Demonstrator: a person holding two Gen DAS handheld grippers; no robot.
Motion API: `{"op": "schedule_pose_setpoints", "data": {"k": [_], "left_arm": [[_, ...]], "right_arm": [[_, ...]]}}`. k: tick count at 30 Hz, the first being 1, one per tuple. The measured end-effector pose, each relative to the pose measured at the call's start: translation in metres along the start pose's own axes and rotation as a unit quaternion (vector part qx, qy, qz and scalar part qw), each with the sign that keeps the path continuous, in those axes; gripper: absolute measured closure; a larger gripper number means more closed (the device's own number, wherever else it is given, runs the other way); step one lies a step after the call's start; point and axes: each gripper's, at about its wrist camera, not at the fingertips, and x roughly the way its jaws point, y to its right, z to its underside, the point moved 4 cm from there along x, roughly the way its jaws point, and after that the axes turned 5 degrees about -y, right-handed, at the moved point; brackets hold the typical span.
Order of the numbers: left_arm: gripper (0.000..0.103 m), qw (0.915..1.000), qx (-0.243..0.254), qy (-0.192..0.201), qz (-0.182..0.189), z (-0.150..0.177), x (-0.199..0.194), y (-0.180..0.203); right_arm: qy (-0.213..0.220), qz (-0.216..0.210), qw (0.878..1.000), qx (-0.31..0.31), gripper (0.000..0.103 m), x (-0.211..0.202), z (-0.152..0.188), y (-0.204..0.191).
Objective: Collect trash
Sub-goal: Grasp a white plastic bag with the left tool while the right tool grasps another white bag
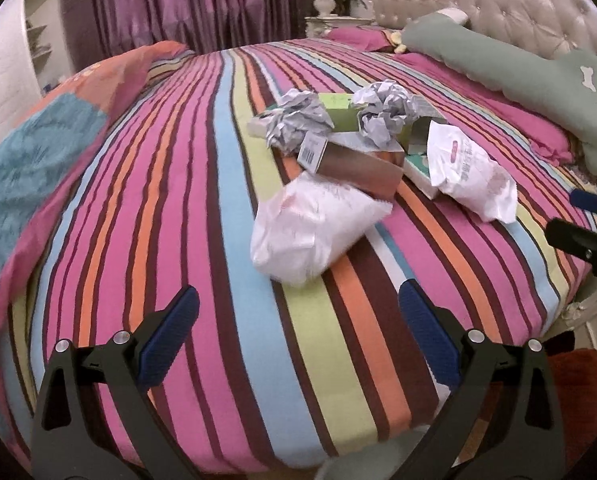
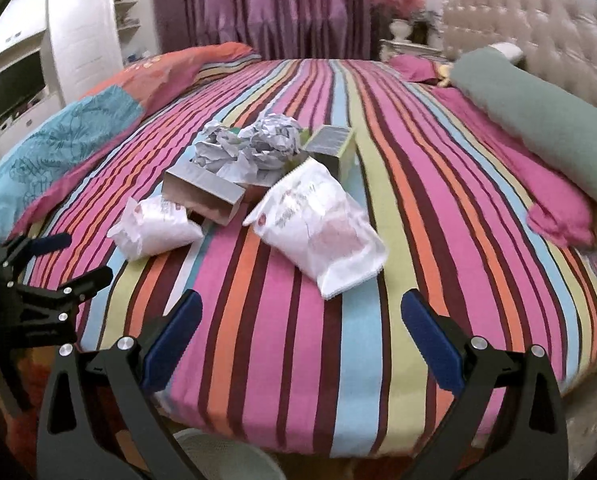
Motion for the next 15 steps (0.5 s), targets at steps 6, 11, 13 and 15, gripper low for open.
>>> {"op": "schedule_pose_setpoints", "data": {"k": [6,11,13,15], "left_arm": [[0.006,0.9991,0.041,-0.007,0.001,-0.027,0.027,0.004],[0.006,0.9982,0.057,-0.021,0.003,-0.042,0.051,0.007],[0.006,0.9978,0.061,-0.025,0.004,-0.045,0.057,0.008],[0.006,0.9974,0.064,-0.031,0.005,-0.048,0.065,0.009]], "right_arm": [[-0.015,-0.007,1.0,-0.024,0.008,0.03,-0.027,0.008],[-0.032,-0.019,0.999,-0.036,0.008,0.051,-0.037,0.008],[-0.041,-0.024,0.998,-0.033,0.008,0.059,-0.039,0.01],[-0.05,-0.022,0.998,-0.036,0.008,0.067,-0.039,0.011]]}}
